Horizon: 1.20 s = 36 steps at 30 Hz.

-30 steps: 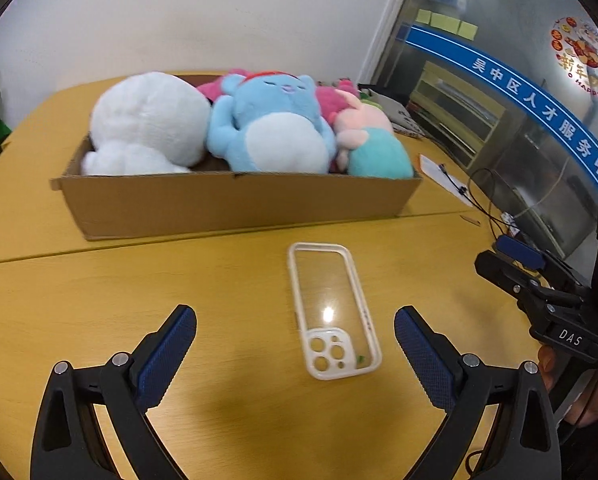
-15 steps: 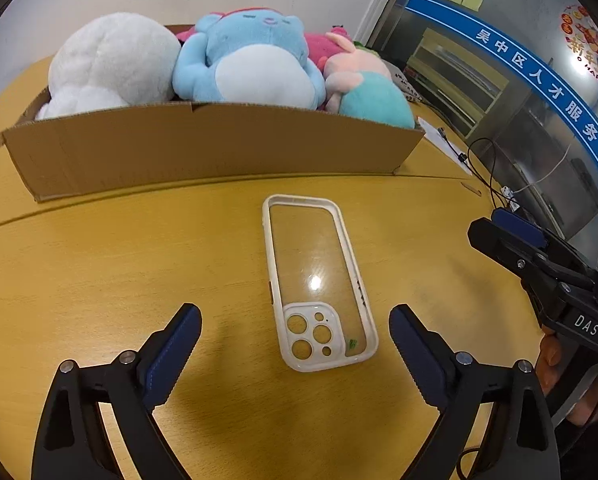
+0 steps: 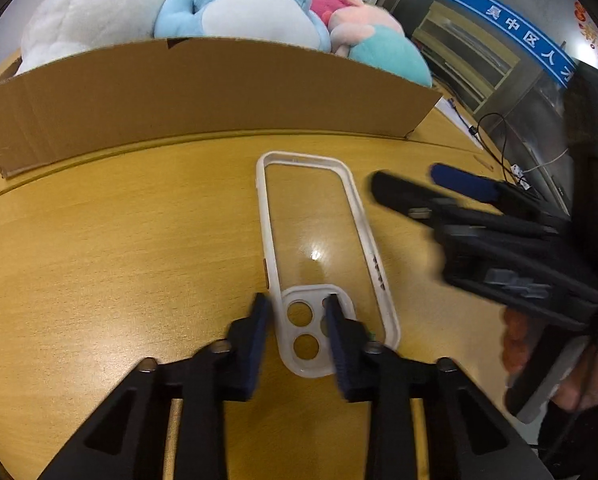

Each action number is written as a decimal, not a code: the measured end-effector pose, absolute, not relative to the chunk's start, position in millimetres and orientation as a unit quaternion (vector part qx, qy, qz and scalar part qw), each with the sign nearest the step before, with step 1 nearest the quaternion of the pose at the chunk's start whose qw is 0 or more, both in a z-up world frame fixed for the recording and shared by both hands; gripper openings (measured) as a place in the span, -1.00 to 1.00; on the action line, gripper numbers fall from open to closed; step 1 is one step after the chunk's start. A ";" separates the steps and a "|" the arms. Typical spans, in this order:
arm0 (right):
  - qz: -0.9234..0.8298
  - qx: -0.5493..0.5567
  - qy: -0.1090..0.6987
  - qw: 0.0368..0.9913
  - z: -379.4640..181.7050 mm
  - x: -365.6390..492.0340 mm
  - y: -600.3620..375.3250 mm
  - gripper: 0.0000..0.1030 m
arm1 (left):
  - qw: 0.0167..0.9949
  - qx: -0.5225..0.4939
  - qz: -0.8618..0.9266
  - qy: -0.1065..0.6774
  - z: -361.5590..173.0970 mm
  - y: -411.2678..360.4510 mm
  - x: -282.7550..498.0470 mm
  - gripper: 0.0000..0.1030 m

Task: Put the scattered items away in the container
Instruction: 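Close the left gripper on the rim of the white phone case, then lift the phone case with the left gripper and carry it over the box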

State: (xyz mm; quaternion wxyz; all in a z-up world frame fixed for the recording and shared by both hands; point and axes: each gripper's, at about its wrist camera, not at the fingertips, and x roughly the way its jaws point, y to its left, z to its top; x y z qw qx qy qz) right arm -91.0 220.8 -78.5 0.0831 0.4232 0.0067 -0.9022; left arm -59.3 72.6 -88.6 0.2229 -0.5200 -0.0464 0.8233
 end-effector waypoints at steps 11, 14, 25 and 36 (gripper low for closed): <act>-0.884 0.456 0.020 0.095 -116.3 -93.0 201.2 -0.80 | 0.208 -0.518 0.829 -0.037 -84.0 72.8 -49.4 -0.85; -0.884 0.455 -0.007 0.106 -116.8 -88.0 207.3 -0.81 | 0.216 -0.510 0.832 -0.042 -75.2 66.9 -41.1 -0.85; -0.942 0.302 0.037 0.144 11.7 -94.4 176.1 -0.82 | 0.216 -0.400 0.889 -0.051 40.9 30.9 -54.0 -0.84; -0.956 0.245 0.097 0.131 101.7 -242.9 178.9 -0.82 | 0.209 -0.364 0.905 -0.061 106.2 41.4 -233.7 -0.82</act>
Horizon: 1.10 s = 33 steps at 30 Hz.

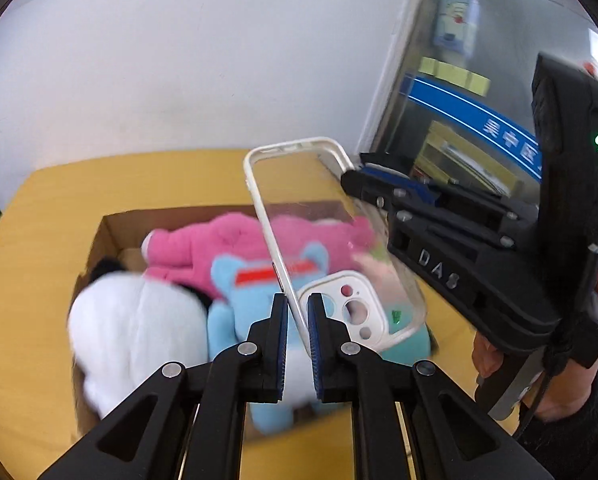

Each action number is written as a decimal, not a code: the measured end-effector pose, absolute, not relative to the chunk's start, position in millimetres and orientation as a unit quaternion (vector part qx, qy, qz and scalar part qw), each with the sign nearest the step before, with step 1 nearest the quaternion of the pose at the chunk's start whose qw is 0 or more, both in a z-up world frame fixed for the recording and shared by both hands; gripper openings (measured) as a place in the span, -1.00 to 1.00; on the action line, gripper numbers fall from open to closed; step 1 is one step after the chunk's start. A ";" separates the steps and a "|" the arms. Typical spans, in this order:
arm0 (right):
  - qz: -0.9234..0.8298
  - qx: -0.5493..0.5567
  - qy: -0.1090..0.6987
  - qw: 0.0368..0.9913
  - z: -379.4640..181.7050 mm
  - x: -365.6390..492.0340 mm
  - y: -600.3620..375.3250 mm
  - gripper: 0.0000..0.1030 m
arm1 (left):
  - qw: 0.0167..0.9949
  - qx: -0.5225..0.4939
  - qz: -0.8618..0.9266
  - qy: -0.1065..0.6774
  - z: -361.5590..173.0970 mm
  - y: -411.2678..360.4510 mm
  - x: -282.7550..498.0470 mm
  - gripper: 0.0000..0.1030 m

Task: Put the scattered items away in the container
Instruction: 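Lift the phone case with the left gripper and carry it over the box, then open the left gripper to drop the phone case onto the toys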

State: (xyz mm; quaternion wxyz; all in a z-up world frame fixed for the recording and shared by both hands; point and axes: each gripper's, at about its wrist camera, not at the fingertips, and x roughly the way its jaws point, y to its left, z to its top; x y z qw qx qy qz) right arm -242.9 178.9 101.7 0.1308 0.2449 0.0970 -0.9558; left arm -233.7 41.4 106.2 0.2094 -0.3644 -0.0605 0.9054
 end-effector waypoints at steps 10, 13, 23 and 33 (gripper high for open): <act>-0.893 0.428 0.086 0.106 -29.2 -388.1 203.8 -0.83 | 0.190 -0.459 0.862 -0.095 31.4 53.0 -346.2 -0.80; -0.897 0.422 0.086 0.103 -36.5 -387.2 205.6 -0.83 | 0.194 -0.456 0.864 -0.090 35.7 52.2 -347.3 -0.75; -0.934 0.332 0.051 0.124 25.8 -311.2 217.6 0.52 | 0.134 -0.370 0.917 -0.070 75.7 7.6 -270.1 0.63; -0.954 0.273 0.025 0.122 51.3 -154.1 213.2 0.53 | 0.081 -0.326 0.940 -0.059 72.6 -23.7 -138.3 0.79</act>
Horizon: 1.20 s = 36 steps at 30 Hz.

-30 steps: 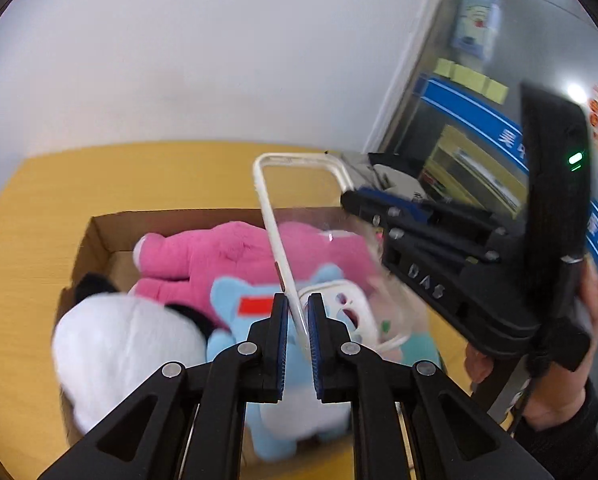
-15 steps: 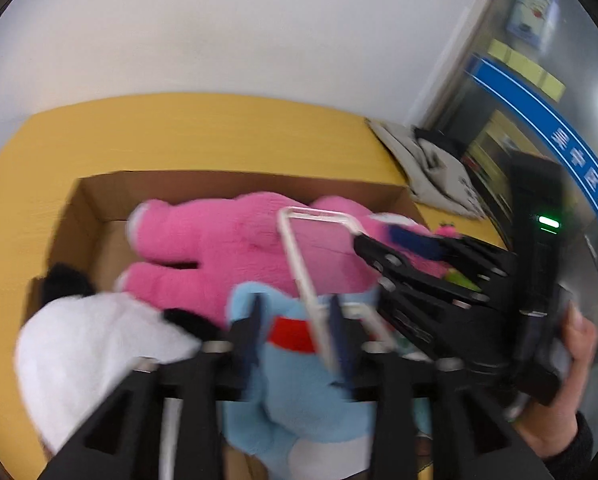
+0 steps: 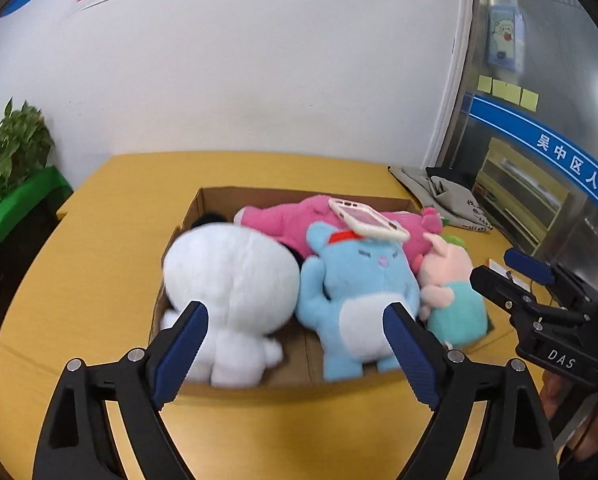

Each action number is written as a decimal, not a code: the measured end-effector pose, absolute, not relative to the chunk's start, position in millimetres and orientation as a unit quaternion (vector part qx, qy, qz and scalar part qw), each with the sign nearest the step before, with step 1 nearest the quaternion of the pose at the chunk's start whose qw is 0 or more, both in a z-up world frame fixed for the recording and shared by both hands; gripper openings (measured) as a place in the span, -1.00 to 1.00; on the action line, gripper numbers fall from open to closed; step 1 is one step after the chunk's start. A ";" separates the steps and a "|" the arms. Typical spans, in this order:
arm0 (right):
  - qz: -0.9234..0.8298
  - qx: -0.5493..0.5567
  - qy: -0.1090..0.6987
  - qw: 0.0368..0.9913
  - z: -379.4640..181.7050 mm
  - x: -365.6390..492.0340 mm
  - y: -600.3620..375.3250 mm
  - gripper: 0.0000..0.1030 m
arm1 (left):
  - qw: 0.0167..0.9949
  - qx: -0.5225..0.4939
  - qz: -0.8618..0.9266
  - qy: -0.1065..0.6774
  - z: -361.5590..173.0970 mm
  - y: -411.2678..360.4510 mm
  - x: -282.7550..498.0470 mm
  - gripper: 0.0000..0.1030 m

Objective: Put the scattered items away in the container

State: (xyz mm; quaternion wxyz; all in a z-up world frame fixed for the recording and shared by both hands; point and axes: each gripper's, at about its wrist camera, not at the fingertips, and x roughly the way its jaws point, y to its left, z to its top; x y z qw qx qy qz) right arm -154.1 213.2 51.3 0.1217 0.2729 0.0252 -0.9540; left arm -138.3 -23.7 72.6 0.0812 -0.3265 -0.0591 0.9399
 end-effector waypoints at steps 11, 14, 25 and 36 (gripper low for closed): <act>-0.952 0.290 0.042 0.085 27.9 -83.0 214.5 0.53 | 0.090 -0.302 0.948 -0.046 68.4 -6.7 -68.7 0.79; -0.954 0.287 0.038 0.083 27.7 -73.3 216.1 0.53 | 0.092 -0.303 0.948 -0.041 66.2 -2.8 -62.6 0.79; -0.954 0.286 0.037 0.081 21.7 -55.5 217.6 0.53 | 0.093 -0.307 0.946 -0.039 54.6 2.9 -52.2 0.79; -0.952 0.293 0.039 0.077 12.3 -47.2 215.4 0.53 | 0.090 -0.312 0.945 -0.041 47.0 2.7 -47.8 0.79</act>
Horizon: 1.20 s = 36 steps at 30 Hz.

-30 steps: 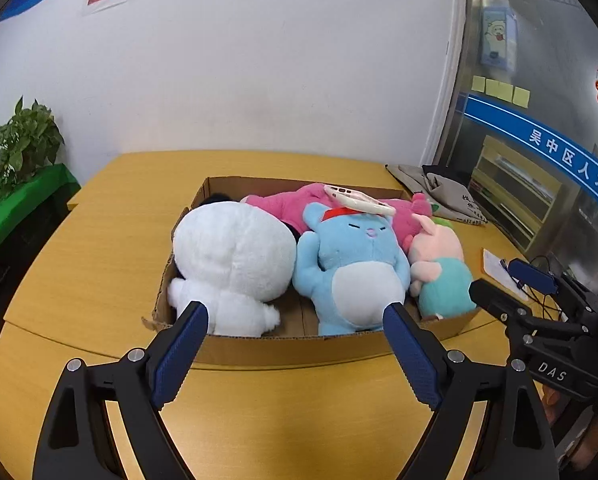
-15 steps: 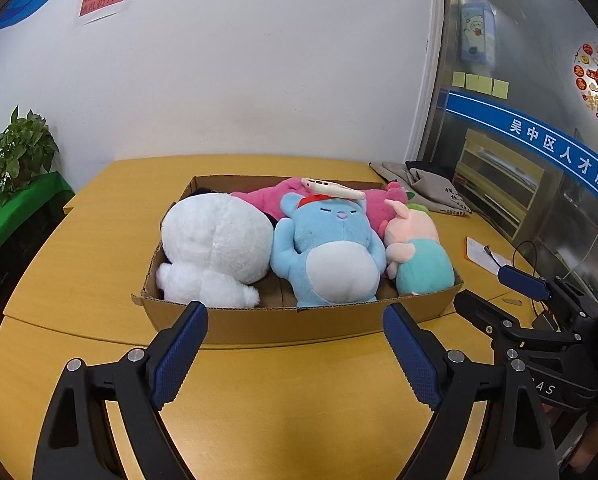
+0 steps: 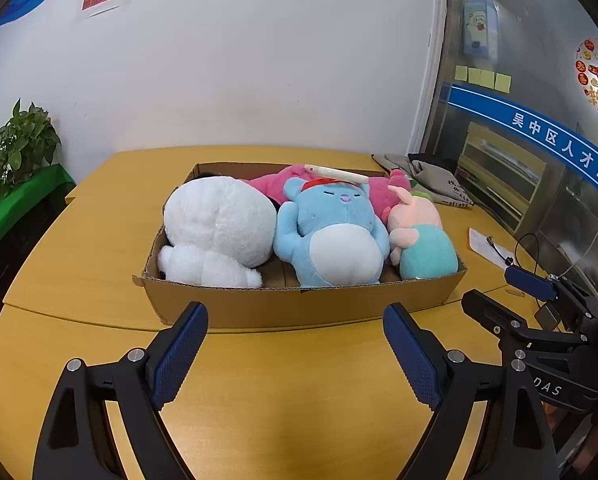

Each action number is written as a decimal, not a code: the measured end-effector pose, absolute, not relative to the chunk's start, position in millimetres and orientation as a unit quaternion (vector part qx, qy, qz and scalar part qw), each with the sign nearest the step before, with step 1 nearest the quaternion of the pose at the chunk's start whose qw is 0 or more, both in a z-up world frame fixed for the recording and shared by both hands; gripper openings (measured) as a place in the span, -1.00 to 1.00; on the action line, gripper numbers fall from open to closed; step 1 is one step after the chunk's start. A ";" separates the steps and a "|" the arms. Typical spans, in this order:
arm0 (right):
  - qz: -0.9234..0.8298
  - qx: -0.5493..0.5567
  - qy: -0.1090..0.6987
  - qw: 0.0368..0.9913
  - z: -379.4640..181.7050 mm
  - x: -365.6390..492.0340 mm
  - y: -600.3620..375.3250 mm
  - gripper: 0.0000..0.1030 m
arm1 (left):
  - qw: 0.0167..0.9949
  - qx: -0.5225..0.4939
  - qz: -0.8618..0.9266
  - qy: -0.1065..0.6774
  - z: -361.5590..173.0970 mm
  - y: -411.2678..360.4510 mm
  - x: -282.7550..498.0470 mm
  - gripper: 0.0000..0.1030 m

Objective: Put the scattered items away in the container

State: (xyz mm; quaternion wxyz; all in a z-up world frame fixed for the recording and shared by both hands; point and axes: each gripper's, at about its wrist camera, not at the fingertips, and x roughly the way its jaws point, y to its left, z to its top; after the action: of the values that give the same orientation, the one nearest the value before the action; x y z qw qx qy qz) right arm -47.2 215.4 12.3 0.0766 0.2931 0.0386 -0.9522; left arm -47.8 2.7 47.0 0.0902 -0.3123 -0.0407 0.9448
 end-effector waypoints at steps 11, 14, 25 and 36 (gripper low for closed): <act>-0.952 0.297 0.032 0.073 7.6 -41.0 221.7 0.53 | 0.090 -0.314 0.944 -0.040 41.7 8.0 -43.3 0.79; -0.951 0.298 0.030 0.073 5.2 -40.0 223.0 0.53 | 0.088 -0.309 0.946 -0.039 42.2 8.7 -42.0 0.79; -0.951 0.299 0.022 0.073 0.9 -37.5 228.6 0.53 | 0.080 -0.310 0.947 -0.037 36.1 11.9 -42.3 0.79; -0.951 0.300 0.017 0.075 -3.8 -33.8 232.1 0.53 | 0.082 -0.314 0.945 -0.050 31.7 14.8 -41.0 0.79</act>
State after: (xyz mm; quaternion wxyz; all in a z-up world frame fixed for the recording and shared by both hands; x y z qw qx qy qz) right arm -33.8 232.1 -3.8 0.0746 0.3004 0.0174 -0.9507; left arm -41.0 14.8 31.7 0.0818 -0.3139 -0.0497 0.9446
